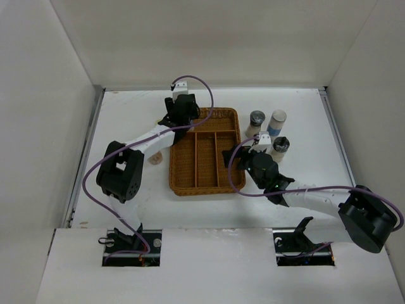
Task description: Organize the condiment bottles
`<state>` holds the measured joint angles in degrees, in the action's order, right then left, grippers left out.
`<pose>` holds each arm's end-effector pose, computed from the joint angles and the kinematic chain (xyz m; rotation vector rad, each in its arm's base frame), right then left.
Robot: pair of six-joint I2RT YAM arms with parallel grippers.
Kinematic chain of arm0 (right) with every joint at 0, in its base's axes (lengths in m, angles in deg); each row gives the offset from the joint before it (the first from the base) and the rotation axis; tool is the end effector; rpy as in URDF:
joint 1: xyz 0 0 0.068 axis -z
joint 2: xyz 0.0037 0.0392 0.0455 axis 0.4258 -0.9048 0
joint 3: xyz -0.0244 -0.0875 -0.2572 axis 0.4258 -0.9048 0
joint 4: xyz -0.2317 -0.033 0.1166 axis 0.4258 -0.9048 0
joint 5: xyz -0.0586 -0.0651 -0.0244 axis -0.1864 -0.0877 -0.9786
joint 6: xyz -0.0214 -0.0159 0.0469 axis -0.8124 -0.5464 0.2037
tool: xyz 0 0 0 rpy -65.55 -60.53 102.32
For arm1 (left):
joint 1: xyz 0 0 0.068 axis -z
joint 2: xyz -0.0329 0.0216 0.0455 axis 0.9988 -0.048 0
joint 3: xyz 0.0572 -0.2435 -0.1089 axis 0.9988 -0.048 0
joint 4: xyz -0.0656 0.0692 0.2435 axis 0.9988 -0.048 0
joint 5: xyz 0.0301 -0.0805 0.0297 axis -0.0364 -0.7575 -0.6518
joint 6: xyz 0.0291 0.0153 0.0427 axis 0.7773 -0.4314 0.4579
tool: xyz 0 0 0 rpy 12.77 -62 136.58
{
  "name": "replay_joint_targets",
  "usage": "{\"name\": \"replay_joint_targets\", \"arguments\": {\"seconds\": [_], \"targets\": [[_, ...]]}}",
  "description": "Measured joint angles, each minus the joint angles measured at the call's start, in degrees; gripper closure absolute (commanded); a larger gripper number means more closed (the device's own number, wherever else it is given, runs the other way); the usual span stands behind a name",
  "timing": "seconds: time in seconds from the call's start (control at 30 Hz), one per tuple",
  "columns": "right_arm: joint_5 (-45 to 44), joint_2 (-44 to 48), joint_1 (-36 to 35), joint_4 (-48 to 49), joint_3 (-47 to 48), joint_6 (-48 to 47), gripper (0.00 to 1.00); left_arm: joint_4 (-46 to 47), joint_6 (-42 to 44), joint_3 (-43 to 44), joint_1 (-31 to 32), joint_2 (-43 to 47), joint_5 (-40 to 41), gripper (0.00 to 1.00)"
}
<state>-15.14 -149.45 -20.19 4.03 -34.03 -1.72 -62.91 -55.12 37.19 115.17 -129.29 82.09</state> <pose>0.1936 0.1759 0.2142 0.0216 1.7851 0.5574 0.3833 -0.1835 0.2505 -0.1716 1.9310 -0.0336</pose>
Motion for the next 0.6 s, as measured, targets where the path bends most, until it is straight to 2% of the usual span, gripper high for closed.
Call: {"name": "replay_joint_targets", "arguments": {"seconds": [0.13,0.27,0.47,0.6], "targets": [[0.0,-0.04,0.0,0.0,0.0,0.0,0.0,0.39,-0.48,0.0,0.02,0.0,-0.22,0.31],[0.02,-0.13,-0.02,0.0,0.0,0.0,0.0,2.16,-0.76,0.0,0.24,0.04,-0.11,0.21],[0.13,-0.13,0.0,0.0,0.0,0.0,0.0,2.21,-0.72,-0.63,0.61,2.21,-0.11,0.2],[0.17,-0.35,0.0,0.0,0.0,0.02,0.0,2.6,-0.74,-4.9,0.44,9.55,0.15,0.29]]}}
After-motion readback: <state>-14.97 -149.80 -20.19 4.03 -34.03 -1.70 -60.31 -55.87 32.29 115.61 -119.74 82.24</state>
